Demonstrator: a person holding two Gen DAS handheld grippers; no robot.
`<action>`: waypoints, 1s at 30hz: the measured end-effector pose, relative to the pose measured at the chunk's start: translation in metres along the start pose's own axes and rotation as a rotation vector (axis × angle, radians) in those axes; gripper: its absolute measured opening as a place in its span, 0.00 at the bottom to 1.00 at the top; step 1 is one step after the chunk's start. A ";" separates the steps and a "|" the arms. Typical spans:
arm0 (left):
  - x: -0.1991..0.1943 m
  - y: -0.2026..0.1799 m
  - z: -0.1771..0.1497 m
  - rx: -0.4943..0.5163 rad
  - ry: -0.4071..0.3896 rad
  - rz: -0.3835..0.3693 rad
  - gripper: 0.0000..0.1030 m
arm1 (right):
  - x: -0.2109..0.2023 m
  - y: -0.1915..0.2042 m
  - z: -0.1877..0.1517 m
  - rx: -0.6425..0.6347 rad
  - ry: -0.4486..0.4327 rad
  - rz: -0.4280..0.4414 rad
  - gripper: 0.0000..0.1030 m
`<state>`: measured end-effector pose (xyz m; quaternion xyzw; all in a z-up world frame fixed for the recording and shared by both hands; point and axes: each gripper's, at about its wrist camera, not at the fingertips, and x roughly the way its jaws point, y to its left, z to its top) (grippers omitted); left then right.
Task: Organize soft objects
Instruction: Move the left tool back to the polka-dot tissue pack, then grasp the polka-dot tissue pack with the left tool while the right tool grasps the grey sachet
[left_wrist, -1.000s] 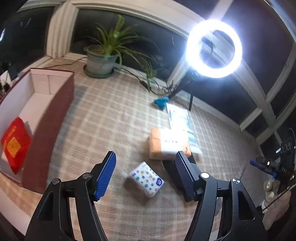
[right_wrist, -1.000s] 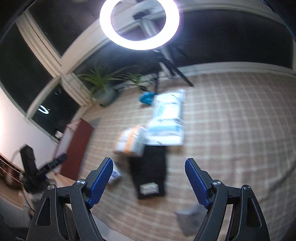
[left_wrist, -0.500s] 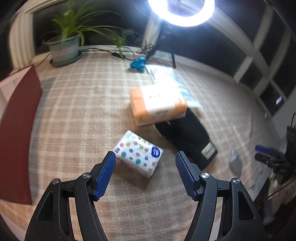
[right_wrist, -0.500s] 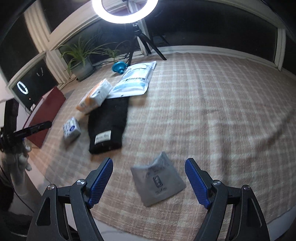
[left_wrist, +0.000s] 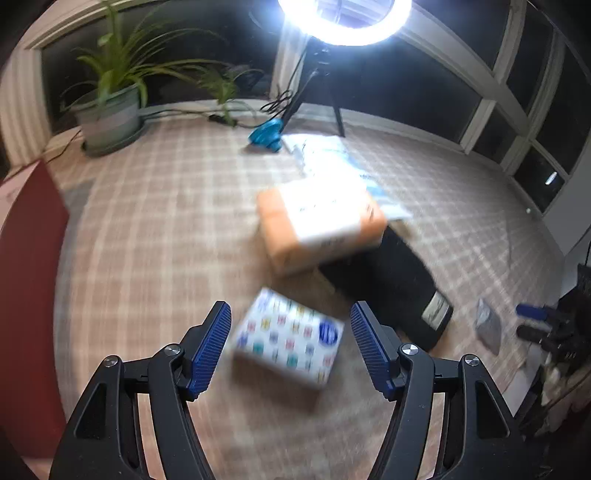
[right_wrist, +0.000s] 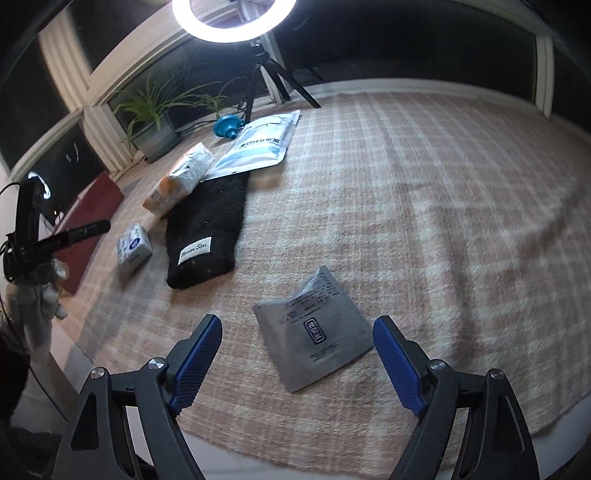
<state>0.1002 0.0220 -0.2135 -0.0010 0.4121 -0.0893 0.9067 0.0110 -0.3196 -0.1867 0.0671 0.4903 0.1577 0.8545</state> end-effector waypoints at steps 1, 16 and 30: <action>0.005 -0.001 0.009 0.008 0.020 -0.035 0.65 | 0.001 0.000 0.001 0.004 0.004 -0.003 0.78; 0.072 -0.012 0.027 0.063 0.303 -0.109 0.46 | -0.017 -0.024 -0.004 0.091 -0.002 -0.017 0.78; 0.032 0.006 -0.020 -0.122 0.315 -0.132 0.46 | -0.012 -0.031 0.006 0.044 0.043 0.068 0.78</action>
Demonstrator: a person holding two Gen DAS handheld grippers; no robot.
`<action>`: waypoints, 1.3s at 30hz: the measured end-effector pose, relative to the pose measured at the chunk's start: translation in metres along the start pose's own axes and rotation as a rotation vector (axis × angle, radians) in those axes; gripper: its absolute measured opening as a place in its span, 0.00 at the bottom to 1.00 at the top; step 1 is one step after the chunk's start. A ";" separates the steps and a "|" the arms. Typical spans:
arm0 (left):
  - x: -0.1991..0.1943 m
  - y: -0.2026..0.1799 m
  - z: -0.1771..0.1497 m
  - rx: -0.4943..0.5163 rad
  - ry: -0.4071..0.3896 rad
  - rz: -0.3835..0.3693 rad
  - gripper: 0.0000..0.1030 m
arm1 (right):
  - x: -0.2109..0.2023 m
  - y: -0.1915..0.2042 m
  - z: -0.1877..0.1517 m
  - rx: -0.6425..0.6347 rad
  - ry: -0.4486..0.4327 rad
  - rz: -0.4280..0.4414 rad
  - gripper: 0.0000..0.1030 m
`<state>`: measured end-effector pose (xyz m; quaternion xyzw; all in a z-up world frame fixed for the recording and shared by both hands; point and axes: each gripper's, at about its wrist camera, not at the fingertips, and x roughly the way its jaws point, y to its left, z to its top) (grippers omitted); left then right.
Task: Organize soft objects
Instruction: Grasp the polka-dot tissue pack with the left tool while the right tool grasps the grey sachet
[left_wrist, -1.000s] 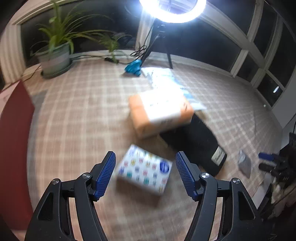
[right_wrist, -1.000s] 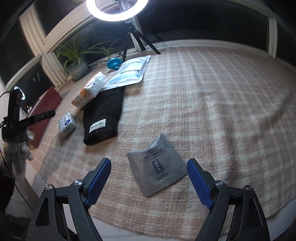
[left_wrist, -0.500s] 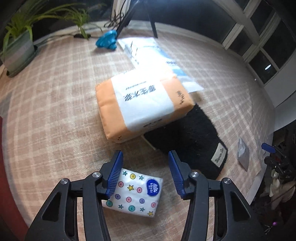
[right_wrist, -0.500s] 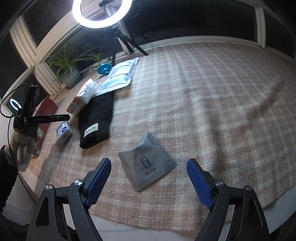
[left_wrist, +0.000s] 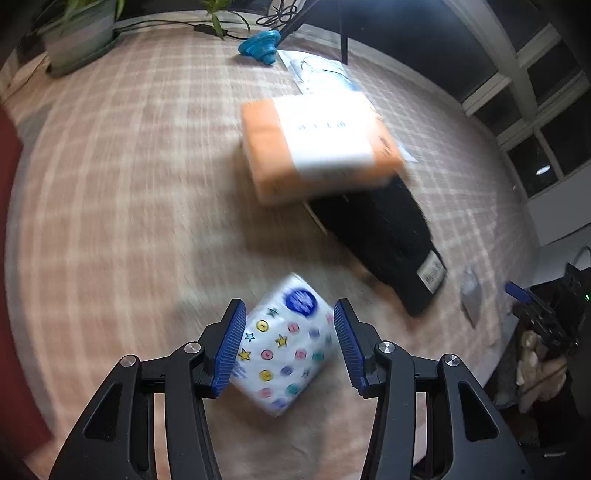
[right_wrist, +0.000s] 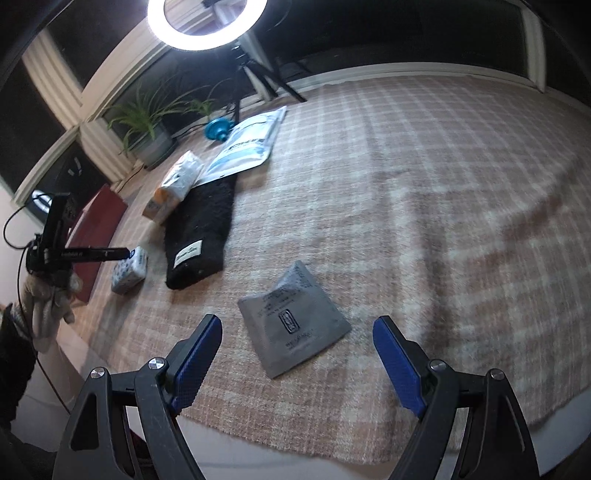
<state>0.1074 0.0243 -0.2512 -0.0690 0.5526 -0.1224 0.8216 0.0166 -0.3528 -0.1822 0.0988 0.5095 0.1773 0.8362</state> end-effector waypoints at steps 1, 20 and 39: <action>0.000 -0.003 -0.004 -0.004 -0.009 0.001 0.49 | 0.002 0.001 0.002 -0.013 0.007 0.010 0.78; 0.008 -0.051 -0.050 0.097 -0.164 0.263 0.68 | 0.061 0.036 0.000 -0.479 0.113 -0.060 0.82; 0.031 -0.033 -0.040 0.041 -0.166 0.360 0.68 | 0.074 0.029 0.005 -0.519 0.118 -0.091 0.91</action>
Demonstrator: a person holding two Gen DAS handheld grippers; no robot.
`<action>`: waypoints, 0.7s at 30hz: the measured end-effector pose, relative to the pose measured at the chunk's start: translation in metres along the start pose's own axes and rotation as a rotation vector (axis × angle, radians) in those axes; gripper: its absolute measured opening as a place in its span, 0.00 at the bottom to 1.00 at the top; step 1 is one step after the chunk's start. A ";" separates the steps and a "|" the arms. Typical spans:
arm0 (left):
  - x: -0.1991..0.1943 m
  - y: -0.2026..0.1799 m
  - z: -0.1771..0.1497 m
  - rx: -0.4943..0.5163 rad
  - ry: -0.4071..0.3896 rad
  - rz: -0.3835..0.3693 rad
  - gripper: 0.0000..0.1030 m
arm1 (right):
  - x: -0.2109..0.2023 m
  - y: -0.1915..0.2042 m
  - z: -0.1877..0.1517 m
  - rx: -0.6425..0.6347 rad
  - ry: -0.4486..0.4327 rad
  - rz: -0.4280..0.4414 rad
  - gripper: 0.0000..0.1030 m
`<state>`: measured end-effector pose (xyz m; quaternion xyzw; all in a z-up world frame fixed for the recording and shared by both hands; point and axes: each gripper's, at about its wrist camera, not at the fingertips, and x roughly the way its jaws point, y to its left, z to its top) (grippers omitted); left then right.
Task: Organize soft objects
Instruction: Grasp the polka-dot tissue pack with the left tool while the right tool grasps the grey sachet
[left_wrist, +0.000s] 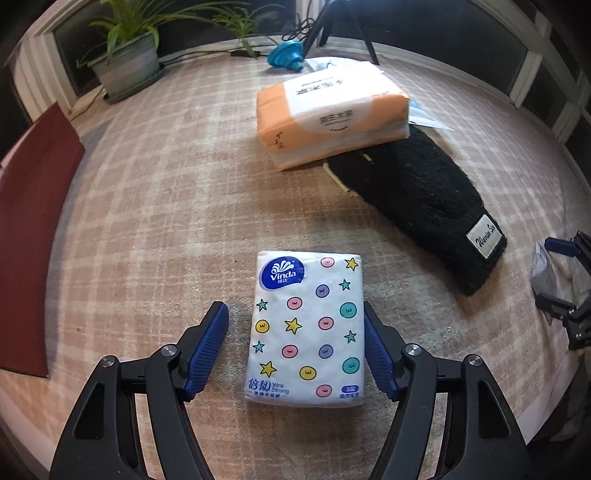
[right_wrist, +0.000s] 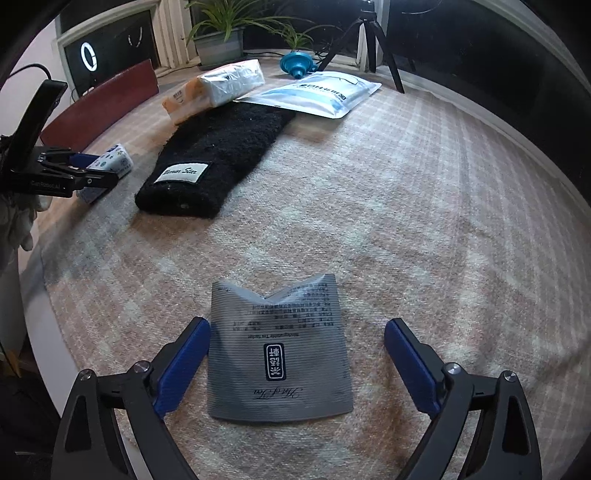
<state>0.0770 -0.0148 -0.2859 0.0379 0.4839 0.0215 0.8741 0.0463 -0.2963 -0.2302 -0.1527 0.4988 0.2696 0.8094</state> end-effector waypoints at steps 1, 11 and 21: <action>0.000 0.001 0.000 -0.008 -0.008 -0.002 0.68 | 0.000 0.000 0.000 0.001 0.001 0.001 0.91; -0.002 -0.005 -0.003 -0.023 -0.032 0.008 0.71 | -0.001 0.003 0.003 -0.049 0.020 0.034 0.78; -0.010 -0.008 -0.007 -0.027 -0.045 -0.012 0.56 | -0.005 0.009 0.008 -0.067 0.026 0.053 0.47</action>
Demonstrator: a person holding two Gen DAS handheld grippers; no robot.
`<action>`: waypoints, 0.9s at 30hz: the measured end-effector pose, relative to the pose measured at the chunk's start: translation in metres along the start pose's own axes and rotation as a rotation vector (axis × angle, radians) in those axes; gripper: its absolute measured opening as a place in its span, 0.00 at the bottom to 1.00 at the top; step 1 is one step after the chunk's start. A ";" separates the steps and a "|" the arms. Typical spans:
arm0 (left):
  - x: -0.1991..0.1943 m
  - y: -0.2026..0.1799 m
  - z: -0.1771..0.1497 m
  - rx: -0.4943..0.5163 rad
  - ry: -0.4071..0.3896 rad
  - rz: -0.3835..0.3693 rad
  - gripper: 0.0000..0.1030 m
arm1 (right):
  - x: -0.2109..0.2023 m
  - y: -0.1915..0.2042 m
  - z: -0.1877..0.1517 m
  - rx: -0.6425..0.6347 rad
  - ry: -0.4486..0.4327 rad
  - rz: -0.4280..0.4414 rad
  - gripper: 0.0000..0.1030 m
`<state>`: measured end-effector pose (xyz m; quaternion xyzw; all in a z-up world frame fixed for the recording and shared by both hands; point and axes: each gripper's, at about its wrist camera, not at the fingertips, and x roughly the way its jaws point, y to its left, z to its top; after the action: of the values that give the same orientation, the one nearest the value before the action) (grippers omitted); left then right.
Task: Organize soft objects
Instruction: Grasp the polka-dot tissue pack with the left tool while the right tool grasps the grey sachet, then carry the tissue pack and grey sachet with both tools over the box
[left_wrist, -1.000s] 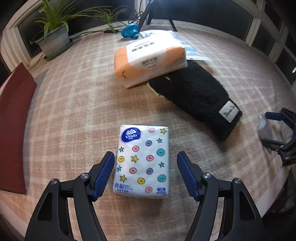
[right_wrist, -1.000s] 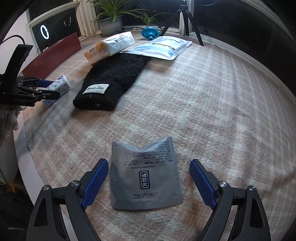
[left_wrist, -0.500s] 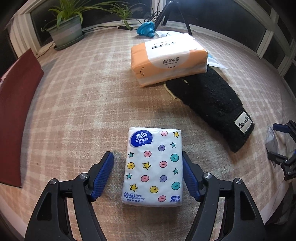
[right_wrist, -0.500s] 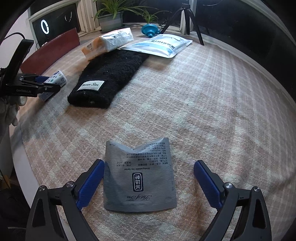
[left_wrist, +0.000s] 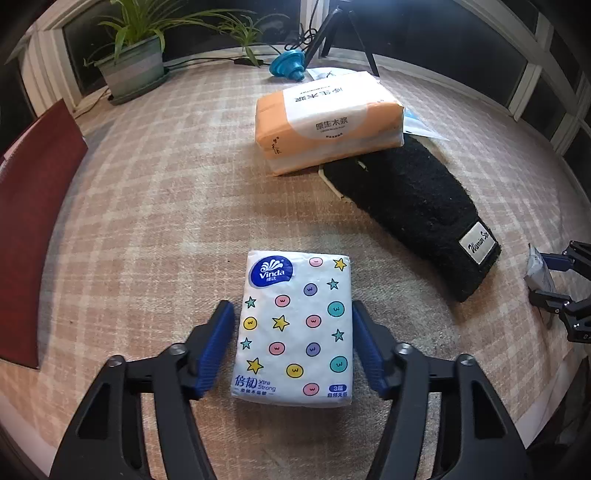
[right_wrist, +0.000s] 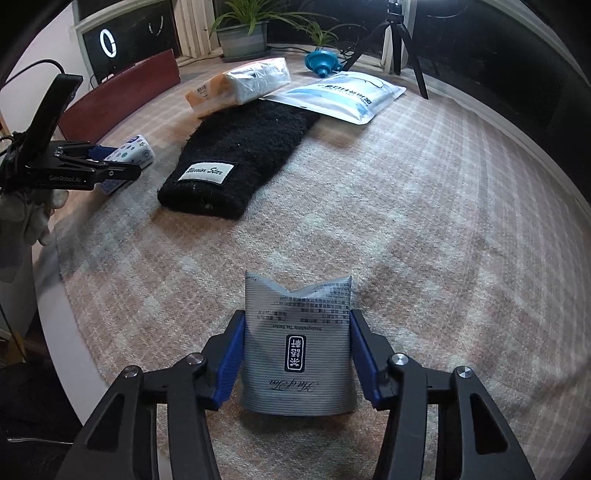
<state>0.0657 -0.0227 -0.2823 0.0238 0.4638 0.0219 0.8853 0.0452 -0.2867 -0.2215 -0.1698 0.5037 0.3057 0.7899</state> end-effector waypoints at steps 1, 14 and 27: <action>-0.001 0.000 0.000 -0.005 -0.001 -0.006 0.55 | 0.000 0.000 0.000 0.000 0.000 0.000 0.47; -0.007 0.012 0.001 -0.053 -0.020 -0.024 0.50 | -0.015 0.002 0.000 0.036 -0.037 -0.004 0.45; -0.062 0.033 0.017 -0.144 -0.097 -0.013 0.50 | -0.055 0.012 0.056 -0.004 -0.168 0.064 0.45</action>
<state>0.0437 0.0058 -0.2200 -0.0420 0.4178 0.0482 0.9063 0.0594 -0.2623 -0.1475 -0.1289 0.4401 0.3448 0.8190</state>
